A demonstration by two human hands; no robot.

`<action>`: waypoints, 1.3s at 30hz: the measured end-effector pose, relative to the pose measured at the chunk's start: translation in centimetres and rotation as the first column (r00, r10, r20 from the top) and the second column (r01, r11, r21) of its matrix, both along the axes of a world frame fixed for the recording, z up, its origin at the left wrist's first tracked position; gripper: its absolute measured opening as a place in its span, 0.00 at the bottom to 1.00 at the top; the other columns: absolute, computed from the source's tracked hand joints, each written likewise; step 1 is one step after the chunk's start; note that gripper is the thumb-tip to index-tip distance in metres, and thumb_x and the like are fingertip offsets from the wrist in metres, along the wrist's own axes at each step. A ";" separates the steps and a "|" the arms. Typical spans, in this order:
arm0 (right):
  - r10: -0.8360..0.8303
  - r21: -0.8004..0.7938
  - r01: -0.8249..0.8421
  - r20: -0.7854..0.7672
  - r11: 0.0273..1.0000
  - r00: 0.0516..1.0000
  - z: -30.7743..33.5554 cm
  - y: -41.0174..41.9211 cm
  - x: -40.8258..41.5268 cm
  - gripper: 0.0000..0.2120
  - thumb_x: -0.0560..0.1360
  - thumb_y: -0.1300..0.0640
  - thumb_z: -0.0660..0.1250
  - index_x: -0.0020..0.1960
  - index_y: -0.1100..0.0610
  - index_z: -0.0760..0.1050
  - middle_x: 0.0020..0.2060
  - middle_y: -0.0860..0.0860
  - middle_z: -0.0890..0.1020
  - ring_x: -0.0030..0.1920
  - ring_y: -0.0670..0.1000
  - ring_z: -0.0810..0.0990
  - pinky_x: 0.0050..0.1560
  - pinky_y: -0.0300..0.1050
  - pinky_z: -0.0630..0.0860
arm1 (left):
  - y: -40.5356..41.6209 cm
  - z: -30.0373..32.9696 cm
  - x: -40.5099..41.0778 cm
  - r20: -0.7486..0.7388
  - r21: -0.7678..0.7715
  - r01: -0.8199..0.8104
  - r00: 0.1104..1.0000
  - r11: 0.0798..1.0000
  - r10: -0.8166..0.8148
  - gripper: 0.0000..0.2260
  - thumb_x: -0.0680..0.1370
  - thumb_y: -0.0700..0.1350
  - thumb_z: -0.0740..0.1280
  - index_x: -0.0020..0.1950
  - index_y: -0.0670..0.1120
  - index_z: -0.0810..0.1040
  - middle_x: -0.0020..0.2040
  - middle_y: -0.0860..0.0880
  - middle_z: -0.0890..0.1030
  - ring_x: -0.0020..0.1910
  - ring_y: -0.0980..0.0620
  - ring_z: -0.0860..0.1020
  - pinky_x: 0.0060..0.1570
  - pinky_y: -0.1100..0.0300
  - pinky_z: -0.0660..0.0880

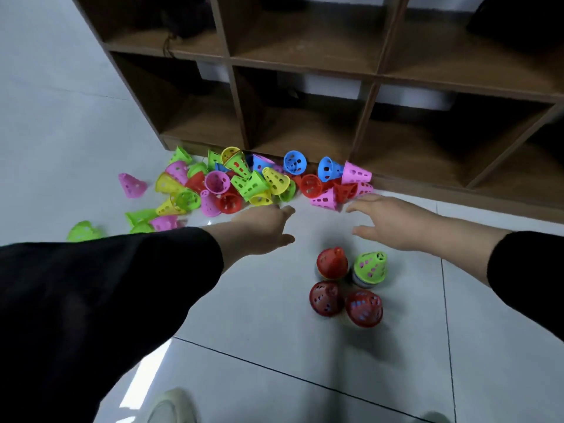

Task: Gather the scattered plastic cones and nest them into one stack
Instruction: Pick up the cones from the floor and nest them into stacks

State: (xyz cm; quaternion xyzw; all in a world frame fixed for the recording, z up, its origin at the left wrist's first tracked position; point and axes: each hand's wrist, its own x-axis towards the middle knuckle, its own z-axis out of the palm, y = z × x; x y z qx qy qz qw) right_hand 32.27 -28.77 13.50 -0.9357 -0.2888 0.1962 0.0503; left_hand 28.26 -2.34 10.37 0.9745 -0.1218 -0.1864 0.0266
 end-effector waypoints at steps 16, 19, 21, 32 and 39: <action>-0.212 0.050 0.224 -0.180 0.973 0.961 -10.0 22.8 6.2 0.33 0.76 0.45 0.69 0.76 0.49 0.59 0.61 0.54 0.79 0.54 0.58 0.79 0.50 0.49 0.77 | 27.0 -9.9 -8.1 -0.041 -0.072 -0.647 0.762 0.759 0.646 0.31 0.79 0.55 0.65 0.77 0.46 0.58 0.57 0.38 0.79 0.55 0.38 0.78 0.49 0.49 0.75; -0.384 0.101 0.421 -0.263 0.902 0.885 -12.8 24.3 9.1 0.37 0.77 0.48 0.69 0.79 0.51 0.53 0.61 0.58 0.79 0.56 0.60 0.79 0.48 0.47 0.74 | 27.3 -12.4 -5.5 -0.050 -0.240 -0.718 0.681 0.653 0.731 0.34 0.78 0.55 0.66 0.79 0.49 0.54 0.61 0.39 0.79 0.56 0.37 0.78 0.49 0.50 0.74; -0.459 0.147 0.508 -0.272 0.849 0.846 -14.3 24.7 10.8 0.38 0.75 0.47 0.69 0.78 0.48 0.53 0.63 0.58 0.77 0.58 0.62 0.79 0.50 0.51 0.76 | 27.2 -13.6 -3.5 -0.065 -0.328 -0.739 0.639 0.588 0.767 0.35 0.78 0.55 0.67 0.80 0.51 0.53 0.64 0.40 0.78 0.59 0.38 0.77 0.54 0.49 0.75; -0.644 0.256 0.705 -0.289 0.661 0.709 -17.5 27.8 14.0 0.26 0.74 0.45 0.66 0.69 0.48 0.62 0.55 0.57 0.80 0.52 0.61 0.82 0.53 0.60 0.80 | 26.9 -18.0 1.4 -0.024 -0.308 -0.786 0.570 0.536 0.822 0.18 0.78 0.56 0.65 0.60 0.46 0.67 0.43 0.44 0.77 0.46 0.37 0.79 0.39 0.53 0.67; -0.741 0.290 0.831 -0.378 0.475 0.555 -25.9 24.4 19.4 0.49 0.53 0.28 0.62 0.70 0.46 0.58 0.52 0.58 0.83 0.48 0.62 0.84 0.46 0.64 0.82 | 26.1 -18.5 1.5 0.006 -0.362 -0.767 0.567 0.530 0.824 0.16 0.79 0.55 0.64 0.55 0.43 0.69 0.47 0.41 0.79 0.46 0.37 0.78 0.39 0.53 0.66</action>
